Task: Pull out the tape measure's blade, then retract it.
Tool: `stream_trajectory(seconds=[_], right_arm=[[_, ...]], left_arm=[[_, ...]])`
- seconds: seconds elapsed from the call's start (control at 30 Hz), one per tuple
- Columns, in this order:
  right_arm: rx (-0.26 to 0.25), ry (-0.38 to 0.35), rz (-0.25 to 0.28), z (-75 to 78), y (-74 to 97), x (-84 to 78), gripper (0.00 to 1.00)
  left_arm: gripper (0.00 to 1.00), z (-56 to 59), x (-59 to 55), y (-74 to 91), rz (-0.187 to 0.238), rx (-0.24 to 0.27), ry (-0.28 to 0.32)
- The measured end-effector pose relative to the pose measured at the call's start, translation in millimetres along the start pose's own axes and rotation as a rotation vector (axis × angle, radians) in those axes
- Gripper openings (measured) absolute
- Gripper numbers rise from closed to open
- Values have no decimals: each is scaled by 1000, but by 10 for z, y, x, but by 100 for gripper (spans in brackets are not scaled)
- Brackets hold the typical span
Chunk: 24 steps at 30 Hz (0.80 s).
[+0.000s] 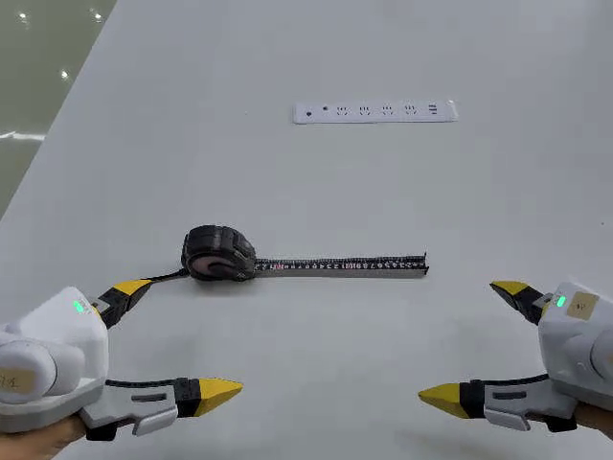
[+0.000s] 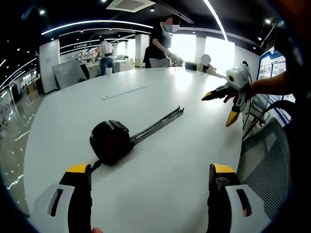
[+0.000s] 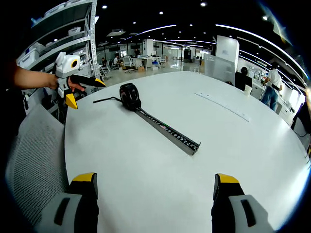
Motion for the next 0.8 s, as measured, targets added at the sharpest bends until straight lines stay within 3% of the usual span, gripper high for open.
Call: stream_trajectory(seconds=[0.4,0.6,0.8], right_arm=[[-86,-80,94,-43,62,191,99],[-85,-106,86,-120,27,169,99],[-101,-123,113,-184,48,227,99]], left_arm=[[99,36,69,34,55,53,57],[99,134,109,29,58,60,70],[99,176,170,67,75,93,85]])
Point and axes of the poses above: the centre of the closed fingertips' face, and the gripper's own axes: y roughly backward along the fingers, z roughly to its right, x roughly out of its top, the point moved 2 cm from there along y, roughly backward along the fingers, and after that the axes turned 1 degree about z, right-handed, at the moved point
